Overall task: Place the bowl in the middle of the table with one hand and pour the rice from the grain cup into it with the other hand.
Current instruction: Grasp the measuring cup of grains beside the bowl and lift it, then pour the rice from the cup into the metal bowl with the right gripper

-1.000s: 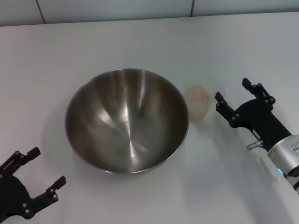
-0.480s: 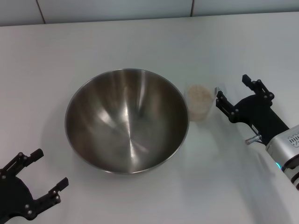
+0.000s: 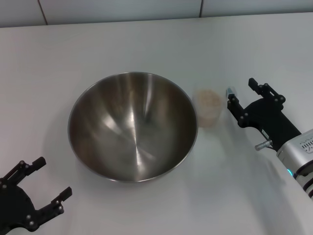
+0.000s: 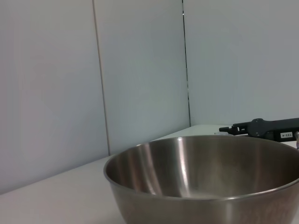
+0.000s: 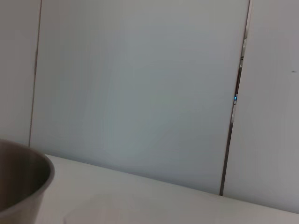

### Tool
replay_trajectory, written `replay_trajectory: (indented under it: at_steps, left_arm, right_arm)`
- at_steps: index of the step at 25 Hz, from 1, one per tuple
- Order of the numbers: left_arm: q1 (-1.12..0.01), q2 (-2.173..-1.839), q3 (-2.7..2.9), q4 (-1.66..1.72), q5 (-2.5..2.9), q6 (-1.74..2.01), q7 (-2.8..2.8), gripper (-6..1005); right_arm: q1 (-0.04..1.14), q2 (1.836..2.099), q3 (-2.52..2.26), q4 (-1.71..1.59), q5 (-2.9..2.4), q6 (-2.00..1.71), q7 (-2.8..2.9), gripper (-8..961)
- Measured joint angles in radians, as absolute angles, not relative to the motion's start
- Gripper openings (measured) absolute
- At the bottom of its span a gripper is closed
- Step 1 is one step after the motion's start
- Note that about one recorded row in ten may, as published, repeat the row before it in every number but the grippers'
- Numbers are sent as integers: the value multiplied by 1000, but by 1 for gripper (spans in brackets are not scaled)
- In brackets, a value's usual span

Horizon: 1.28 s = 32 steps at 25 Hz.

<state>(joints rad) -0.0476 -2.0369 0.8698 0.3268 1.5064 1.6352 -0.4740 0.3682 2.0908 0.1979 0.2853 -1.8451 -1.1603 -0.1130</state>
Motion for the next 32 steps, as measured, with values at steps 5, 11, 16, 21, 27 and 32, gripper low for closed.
replay_trajectory:
  at_steps: [5, 11, 16, 21, 27, 32]
  left_arm:
    - [-48, -2035, 870, 326, 1506, 1634, -474, 859]
    - [-48, -2034, 870, 327, 1506, 1634, -474, 859]
    - [-48, -2032, 873, 327, 1506, 1634, -474, 859]
    - [-48, -2032, 872, 327, 1523, 1634, -477, 859]
    - [-55, -2032, 872, 327, 1529, 1634, -486, 859]
    - [-57, -2032, 873, 327, 1529, 1634, -486, 859]
  right_arm:
    - [370, 2091, 203, 286, -1845, -1161, -115, 564]
    - [370, 2092, 213, 287, -1845, -1167, -117, 212]
    - [362, 2092, 220, 289, -1846, -1221, -117, 133]
    - [358, 2091, 217, 290, -1851, -1287, -120, 53]
    - [352, 2088, 175, 349, -1861, -1463, -281, 21]
    - [374, 2089, 163, 412, -1898, -1500, -459, 21]
